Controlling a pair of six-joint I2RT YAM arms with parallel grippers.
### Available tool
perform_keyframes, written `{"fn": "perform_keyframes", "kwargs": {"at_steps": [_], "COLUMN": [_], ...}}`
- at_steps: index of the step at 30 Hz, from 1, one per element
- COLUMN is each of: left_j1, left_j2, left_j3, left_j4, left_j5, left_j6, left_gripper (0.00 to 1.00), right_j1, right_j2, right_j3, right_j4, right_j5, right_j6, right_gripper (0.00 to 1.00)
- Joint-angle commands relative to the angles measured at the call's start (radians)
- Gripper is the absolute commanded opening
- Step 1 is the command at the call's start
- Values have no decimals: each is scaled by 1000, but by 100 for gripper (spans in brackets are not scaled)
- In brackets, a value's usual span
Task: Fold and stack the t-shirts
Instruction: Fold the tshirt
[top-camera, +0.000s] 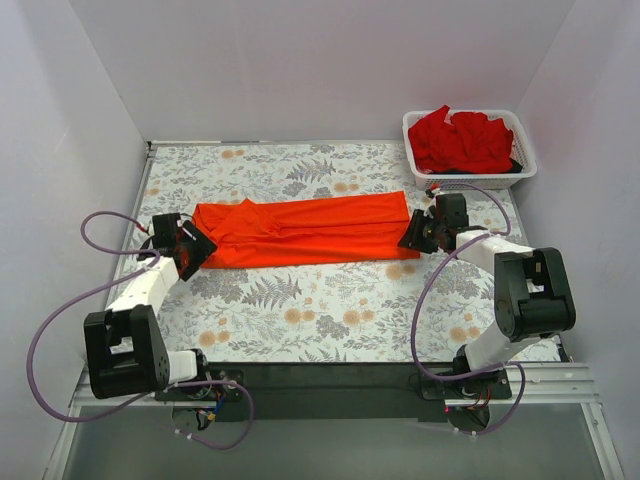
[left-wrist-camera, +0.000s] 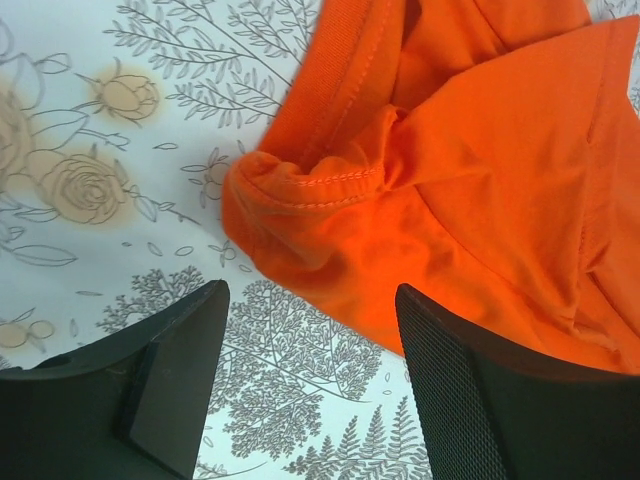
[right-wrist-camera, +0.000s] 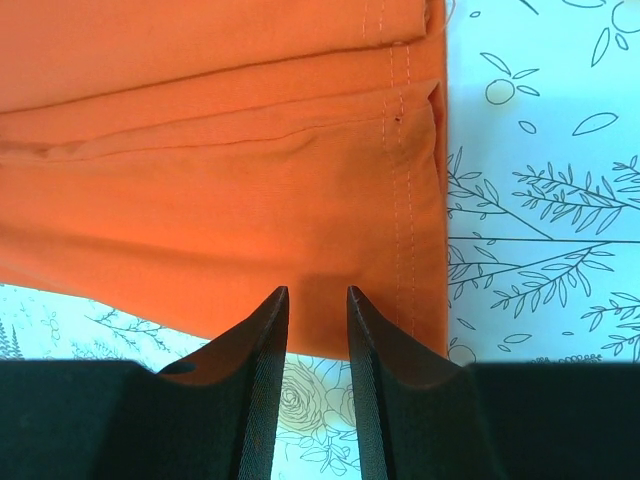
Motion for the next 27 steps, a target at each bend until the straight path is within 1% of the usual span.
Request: {"fn": "perform_keyframes", "kwargs": {"at_steps": [1,5,7,10,13,17,18,20,21,22,23,27], "left_j1": [3,3,3,4,3,4,4,4,3,4,3,3], "left_j2": [23,66,89,120,135,146,143,126,105,91,79,16], "left_j3": [9,25,23,32,34,23,23,16,10,8,2,-23], "left_j4": [46,48,63,71,82,102,102,100,97,92,91,65], "left_j5": [55,35,35,36,35,36,38,37,35,36,5,-26], "left_j6": [-15,-14,-11,1,12,18,28,44,51,68,74,90], "left_gripper": [67,65,60,57,52,40,30,19,7,0,0,0], "right_j1": [-9,-19,-27,-38,-44,-62,-67,-87,-93,-102,-120,-171], "right_j2": [17,29,35,40,44,52,53,60,64,66,69,69], "right_j3": [-12,-16,-21,-27,-33,-39,-45,-52,-56,-67,-73,-96], "right_j4": [15,18,18,23,26,26,24,26,24,23,21,15], "right_j5": [3,-2,0,-6,-5,-8,-8,-11,-11,-16,-17,-31], "right_j6": [3,12,17,24,26,41,46,55,58,61,69,92], "right_gripper": [36,36,36,36,36,36,36,36,36,36,35,36]}}
